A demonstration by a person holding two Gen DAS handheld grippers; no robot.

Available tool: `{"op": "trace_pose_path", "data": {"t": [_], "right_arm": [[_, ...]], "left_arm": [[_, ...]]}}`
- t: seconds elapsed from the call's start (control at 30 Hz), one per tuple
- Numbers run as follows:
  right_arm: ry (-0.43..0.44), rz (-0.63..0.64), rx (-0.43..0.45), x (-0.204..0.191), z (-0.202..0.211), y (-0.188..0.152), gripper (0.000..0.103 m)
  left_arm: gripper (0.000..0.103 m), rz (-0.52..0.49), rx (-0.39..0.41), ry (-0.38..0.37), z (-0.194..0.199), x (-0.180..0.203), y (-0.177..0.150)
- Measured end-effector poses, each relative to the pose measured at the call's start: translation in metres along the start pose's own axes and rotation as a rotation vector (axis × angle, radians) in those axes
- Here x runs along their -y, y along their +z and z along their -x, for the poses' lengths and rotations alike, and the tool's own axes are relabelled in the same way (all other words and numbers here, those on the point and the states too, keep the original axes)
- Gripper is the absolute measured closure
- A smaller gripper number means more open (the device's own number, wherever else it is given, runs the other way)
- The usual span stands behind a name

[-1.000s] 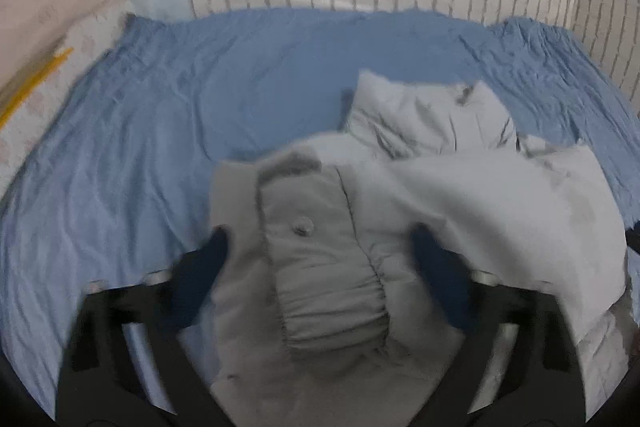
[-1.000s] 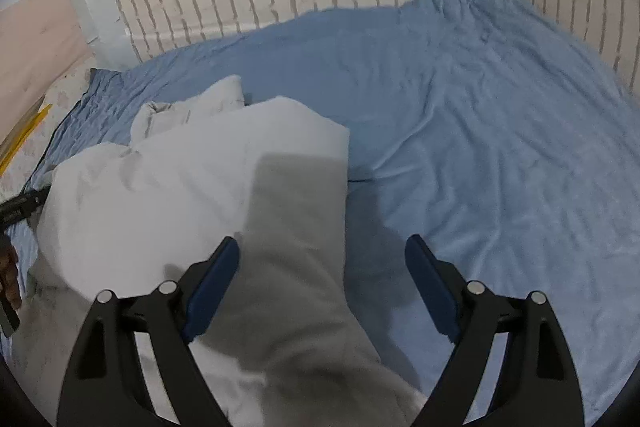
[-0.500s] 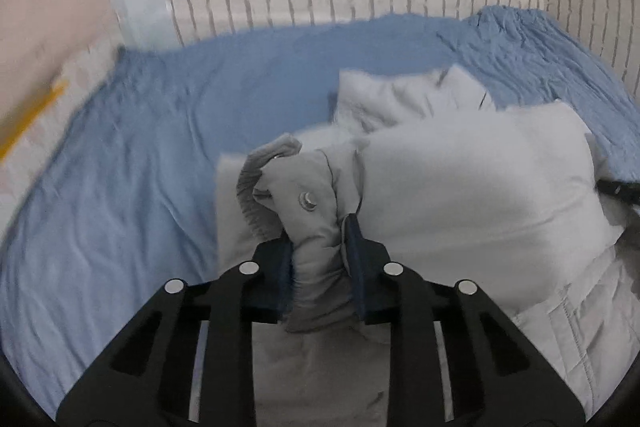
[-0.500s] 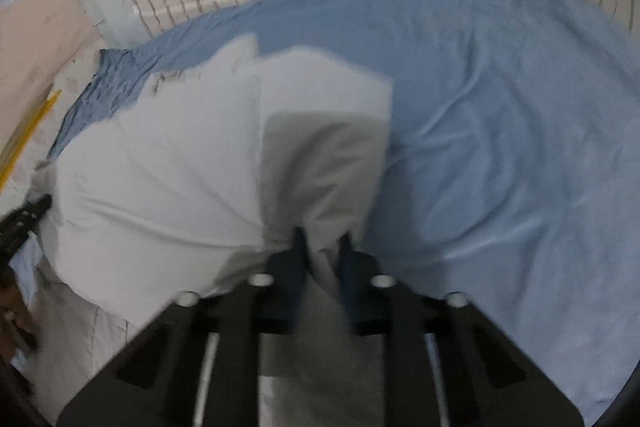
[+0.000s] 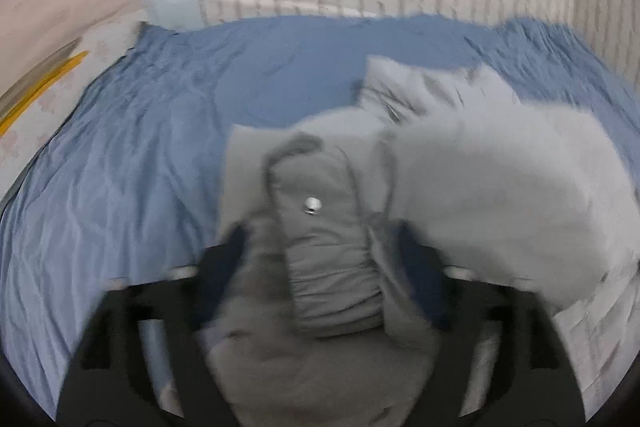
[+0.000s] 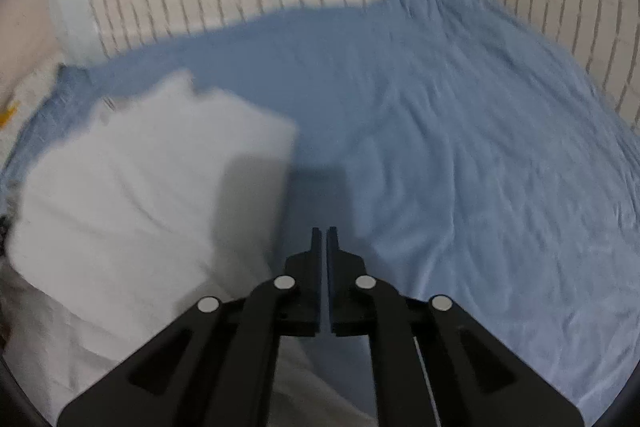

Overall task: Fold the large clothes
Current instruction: 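Fold the hem up over the body toward the collar, open both tools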

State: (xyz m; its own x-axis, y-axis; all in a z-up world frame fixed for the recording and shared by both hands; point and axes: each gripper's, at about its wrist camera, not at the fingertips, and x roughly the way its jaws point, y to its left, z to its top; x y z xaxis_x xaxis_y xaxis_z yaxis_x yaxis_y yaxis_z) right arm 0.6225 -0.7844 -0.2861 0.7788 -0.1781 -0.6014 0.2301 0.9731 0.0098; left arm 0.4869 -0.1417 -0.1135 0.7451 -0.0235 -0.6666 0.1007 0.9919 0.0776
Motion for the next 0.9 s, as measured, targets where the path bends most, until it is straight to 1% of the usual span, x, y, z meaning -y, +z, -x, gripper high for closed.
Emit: {"op": "trace_pose_path", "data": {"t": [0.03,0.07,0.1,0.17,0.2,0.23,0.3,0.37,0.4,0.47,0.5,0.53,0.57,0.63,0.67,0.8,0.9], "right_arm": [[0.028,-0.003,0.028,-0.008,0.008,0.009,0.054],[0.045,-0.003,0.056,-0.018,0.014,0.018,0.012],[0.075,-0.005,0.104,-0.03,0.023,0.027,0.007],[0.117,0.03,0.132,-0.052,0.029,0.044,0.007],[0.135,0.065,0.135,-0.072,0.03,0.052,0.007],[0.15,0.081,0.134,-0.083,0.029,0.056,0.007],[0.171,0.109,0.119,-0.111,0.021,0.058,0.007],[0.172,0.115,0.09,-0.129,0.009,0.053,0.007],[0.159,0.121,0.065,-0.137,-0.001,0.047,0.007],[0.126,0.133,0.015,-0.142,-0.021,0.035,0.007],[0.1,0.152,-0.021,-0.142,-0.035,0.026,0.003],[0.085,0.168,-0.038,-0.137,-0.045,0.016,0.001],[0.098,0.171,-0.048,-0.128,-0.053,0.009,0.001],[0.132,0.13,-0.097,-0.113,-0.06,0.004,0.001],[0.131,0.115,-0.118,-0.108,-0.061,0.004,0.001],[0.083,0.128,-0.179,-0.103,-0.059,-0.002,0.002],[0.046,0.17,-0.207,-0.104,-0.049,-0.015,0.002]], "left_arm": [[0.007,0.037,0.038,0.012,0.012,-0.008,0.005],[0.005,0.077,0.082,0.018,0.026,-0.016,0.013],[0.004,0.096,0.104,0.016,0.034,-0.019,0.018],[0.003,0.132,0.186,0.014,0.058,-0.021,0.036],[0.003,0.125,0.21,0.006,0.064,-0.018,0.043],[0.003,0.099,0.216,-0.014,0.065,-0.011,0.053],[0.003,0.052,0.198,-0.038,0.055,0.005,0.06],[0.003,0.02,0.13,-0.067,0.028,0.021,0.059],[0.003,0.013,0.091,-0.068,0.013,0.027,0.054],[0.003,-0.021,0.021,-0.049,-0.016,0.039,0.044],[0.003,-0.037,-0.003,-0.034,-0.026,0.04,0.036],[0.003,-0.062,-0.021,-0.031,-0.034,0.035,0.019],[0.003,-0.064,-0.01,-0.049,-0.038,0.03,0.011],[0.003,-0.073,-0.007,-0.041,-0.036,0.027,0.007],[0.003,-0.092,-0.01,-0.034,-0.036,0.029,0.006],[0.003,-0.119,-0.04,-0.034,-0.033,0.026,0.006],[0.003,-0.119,-0.075,-0.035,-0.015,0.019,-0.007]]}}
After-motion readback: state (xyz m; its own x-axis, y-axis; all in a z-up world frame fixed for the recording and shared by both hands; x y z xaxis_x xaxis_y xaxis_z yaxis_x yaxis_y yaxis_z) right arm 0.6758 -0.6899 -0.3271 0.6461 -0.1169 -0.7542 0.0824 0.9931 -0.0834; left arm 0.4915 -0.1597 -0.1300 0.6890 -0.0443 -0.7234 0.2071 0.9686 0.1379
